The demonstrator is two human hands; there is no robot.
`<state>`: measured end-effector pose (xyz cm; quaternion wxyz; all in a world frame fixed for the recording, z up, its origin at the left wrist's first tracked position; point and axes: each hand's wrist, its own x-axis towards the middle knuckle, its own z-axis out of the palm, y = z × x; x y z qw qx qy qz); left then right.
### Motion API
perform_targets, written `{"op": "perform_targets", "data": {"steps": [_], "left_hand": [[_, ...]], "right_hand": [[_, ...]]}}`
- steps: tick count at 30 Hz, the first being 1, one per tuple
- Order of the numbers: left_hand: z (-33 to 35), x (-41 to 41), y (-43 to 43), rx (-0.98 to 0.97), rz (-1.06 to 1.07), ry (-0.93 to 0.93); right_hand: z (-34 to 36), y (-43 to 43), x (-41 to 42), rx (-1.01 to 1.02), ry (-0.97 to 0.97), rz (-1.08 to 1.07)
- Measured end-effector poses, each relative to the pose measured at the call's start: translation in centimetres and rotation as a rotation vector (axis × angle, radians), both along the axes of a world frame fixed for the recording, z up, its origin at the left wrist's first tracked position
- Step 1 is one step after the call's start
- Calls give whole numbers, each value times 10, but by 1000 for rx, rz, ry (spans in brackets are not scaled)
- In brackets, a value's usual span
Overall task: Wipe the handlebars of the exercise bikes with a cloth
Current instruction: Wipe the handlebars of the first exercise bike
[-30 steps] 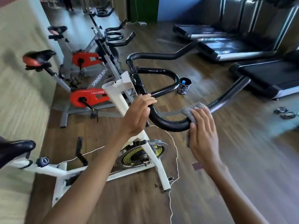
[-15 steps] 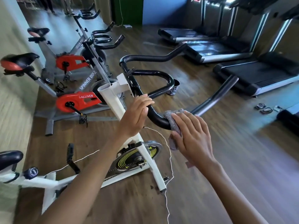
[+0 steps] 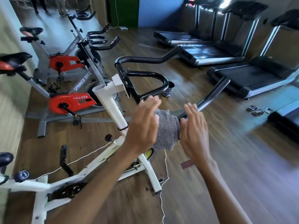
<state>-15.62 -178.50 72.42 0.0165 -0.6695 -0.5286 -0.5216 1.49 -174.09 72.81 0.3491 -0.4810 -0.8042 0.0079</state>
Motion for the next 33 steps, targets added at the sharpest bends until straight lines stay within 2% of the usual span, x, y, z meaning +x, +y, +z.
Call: {"op": "perform_targets", "data": {"steps": [3, 7, 11, 15, 19, 21, 25, 30, 33], "left_hand": [[-8, 34, 0, -96, 143, 365], [-13, 15, 8, -123, 151, 503], [-14, -22, 9, -138, 84, 459], [-23, 9, 2, -133, 165, 356], [-26, 49, -1, -126, 224, 495], [-24, 42, 2, -107, 240, 560], [-18, 5, 6, -100, 139, 612], [-16, -23, 15, -103, 13, 408], [-22, -5, 11, -97, 45, 245]], "right_hand": [[-5, 24, 29, -28, -85, -54], [-5, 27, 27, 12, -80, -46], [-3, 25, 21, -6, -45, -10], [-9, 20, 14, -35, 45, -15], [-3, 26, 15, -14, 83, -26], [-4, 27, 17, 11, 73, -39], [-8, 24, 17, 24, 83, -54], [-12, 16, 6, 64, -5, -152], [-20, 12, -4, 33, 31, -189]]}}
